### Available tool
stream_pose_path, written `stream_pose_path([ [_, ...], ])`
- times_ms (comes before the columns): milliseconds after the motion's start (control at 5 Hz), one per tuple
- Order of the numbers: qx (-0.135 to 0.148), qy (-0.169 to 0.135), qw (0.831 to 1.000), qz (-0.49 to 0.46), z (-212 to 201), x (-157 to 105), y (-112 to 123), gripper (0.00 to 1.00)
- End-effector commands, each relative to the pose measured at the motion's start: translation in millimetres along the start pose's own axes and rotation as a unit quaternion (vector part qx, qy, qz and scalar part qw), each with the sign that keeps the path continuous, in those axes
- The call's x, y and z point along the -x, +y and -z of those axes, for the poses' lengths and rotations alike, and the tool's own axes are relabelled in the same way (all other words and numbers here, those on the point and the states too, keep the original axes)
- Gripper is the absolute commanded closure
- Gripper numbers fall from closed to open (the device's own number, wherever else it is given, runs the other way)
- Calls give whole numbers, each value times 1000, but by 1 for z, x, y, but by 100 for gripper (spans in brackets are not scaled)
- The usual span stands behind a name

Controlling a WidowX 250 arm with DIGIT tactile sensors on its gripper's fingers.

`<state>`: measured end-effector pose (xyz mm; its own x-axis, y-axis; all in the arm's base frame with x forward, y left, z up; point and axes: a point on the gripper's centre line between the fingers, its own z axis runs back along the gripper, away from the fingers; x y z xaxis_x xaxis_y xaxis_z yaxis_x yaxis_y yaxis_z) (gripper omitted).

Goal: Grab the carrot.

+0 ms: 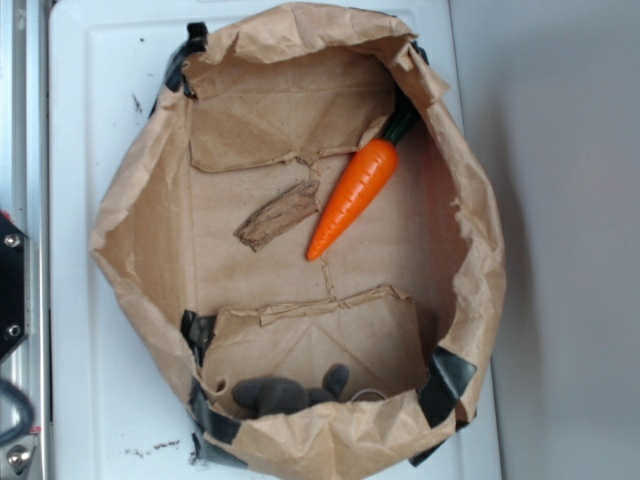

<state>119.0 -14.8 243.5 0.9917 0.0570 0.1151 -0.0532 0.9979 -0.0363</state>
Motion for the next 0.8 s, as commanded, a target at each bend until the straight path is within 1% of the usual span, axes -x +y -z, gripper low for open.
stream_pose_path([
  [0,0,0,1000,0,0,0,0,0],
  [200,-2,-23,999,-27,4,-37,10,0],
  [400,-19,-27,998,-46,15,-59,23,0],
  [600,-19,-27,998,-46,15,-59,23,0],
])
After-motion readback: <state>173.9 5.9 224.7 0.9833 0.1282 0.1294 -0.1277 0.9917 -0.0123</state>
